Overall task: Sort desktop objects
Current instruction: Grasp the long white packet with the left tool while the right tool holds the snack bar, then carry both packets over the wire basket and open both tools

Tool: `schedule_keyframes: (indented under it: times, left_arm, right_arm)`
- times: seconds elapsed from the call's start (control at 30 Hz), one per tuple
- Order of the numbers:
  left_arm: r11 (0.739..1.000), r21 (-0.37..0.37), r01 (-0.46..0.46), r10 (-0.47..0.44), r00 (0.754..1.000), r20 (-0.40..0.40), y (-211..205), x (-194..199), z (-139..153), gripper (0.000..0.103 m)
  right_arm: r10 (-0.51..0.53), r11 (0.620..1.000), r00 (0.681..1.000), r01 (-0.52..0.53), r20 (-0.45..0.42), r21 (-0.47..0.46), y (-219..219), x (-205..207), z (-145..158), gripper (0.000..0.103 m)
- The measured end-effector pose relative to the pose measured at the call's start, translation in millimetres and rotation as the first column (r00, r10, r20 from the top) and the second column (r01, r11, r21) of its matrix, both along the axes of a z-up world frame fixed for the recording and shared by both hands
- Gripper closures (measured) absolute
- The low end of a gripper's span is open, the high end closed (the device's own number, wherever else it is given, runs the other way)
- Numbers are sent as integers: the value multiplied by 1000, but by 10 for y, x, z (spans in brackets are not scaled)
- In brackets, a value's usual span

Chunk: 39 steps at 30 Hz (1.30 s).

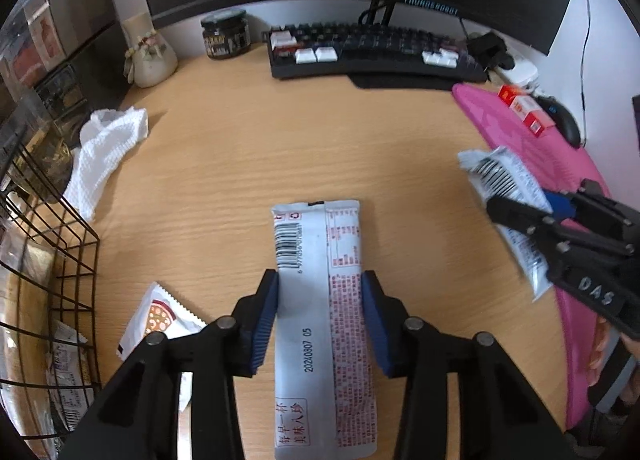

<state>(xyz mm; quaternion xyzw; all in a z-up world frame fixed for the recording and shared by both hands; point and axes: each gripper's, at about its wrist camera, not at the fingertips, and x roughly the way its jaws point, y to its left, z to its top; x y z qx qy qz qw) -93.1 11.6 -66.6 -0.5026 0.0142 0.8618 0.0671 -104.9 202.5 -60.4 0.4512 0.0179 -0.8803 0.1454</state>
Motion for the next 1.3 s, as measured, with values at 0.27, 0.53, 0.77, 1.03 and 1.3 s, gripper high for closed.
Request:
schedule_keyframes:
  times: [0.27,0.53,0.77,1.03,1.3]
  left_arm:
    - [999,47,-20,27,991,-135,-233,160,663,57]
    - [980,50,-193,199,937,-288,-1059,657,1355,57]
    - [917,43,-396,391,873,-293,-1938,1140,1493,57]
    - [848,45,-528,524,823,-219,-2537,1482,1189,56]
    - [805,98,-585,592,782,-192,-2726,1650,1144,24]
  right_arm:
    - [75,997,994,-77,-79,-16,-313,18,486,68]
    - [331,933,916,-353,-228,-63,-1450,245,1250,68]
    - [540,818,805,-571,-247,-73,-2510,629,1406,67]
    - [644,744,739,-665,-195,-61,-3210,875,1173,67]
    - [584,794,796,-601,-158,-94,-3144,758,1074,36]
